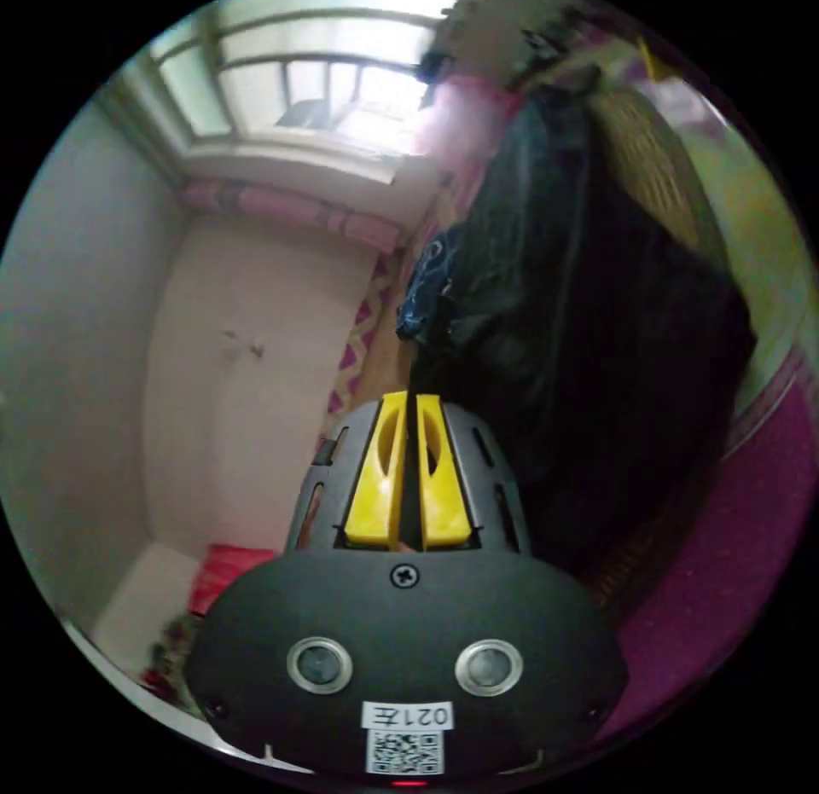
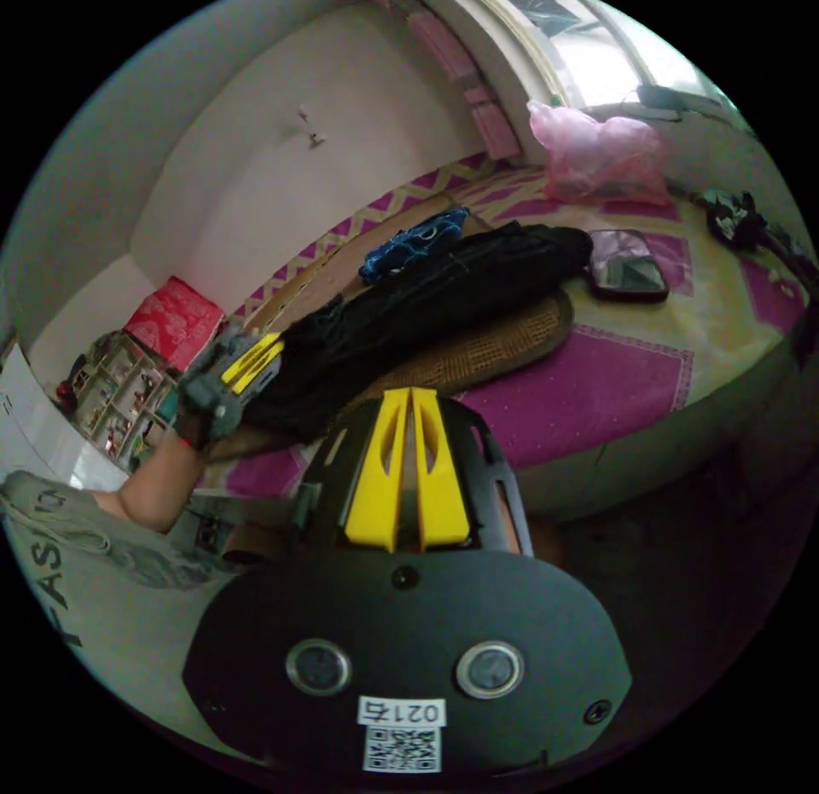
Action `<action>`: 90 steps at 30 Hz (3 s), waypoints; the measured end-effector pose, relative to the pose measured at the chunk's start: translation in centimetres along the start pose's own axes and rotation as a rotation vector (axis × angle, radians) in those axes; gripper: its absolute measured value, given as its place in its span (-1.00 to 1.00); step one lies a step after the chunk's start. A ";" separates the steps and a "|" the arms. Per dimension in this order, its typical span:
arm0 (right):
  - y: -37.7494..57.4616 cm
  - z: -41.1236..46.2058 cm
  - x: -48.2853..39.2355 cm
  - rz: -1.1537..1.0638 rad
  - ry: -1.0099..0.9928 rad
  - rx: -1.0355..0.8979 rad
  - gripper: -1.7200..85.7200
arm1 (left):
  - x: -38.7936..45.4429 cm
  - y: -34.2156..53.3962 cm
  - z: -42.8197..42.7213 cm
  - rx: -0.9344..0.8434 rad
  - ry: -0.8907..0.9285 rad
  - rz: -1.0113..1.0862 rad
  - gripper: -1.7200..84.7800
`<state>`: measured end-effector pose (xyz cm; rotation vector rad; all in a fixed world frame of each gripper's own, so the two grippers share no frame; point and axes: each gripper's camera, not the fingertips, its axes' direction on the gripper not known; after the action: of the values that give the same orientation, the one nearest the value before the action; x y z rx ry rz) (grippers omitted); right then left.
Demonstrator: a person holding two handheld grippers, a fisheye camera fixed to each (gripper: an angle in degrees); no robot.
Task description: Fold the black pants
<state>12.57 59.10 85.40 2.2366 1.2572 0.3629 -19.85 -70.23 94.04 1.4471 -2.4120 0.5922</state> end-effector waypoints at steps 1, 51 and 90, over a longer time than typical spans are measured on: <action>-0.9 -0.4 1.1 0.064 0.004 0.040 -0.82 | -2.0 0.3 0.2 -0.002 0.082 -0.103 -0.97; -1.3 44.6 -69.2 -1.027 0.382 0.150 -0.87 | -68.5 32.5 11.6 -0.226 0.868 -1.328 -0.98; -31.7 72.3 -27.6 0.084 -0.545 -0.558 -0.81 | -105.5 26.6 19.6 -0.279 1.296 -1.419 -0.78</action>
<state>10.27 25.35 8.88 1.7387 0.6704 0.0973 5.52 13.43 26.43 1.4506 -0.2641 0.4676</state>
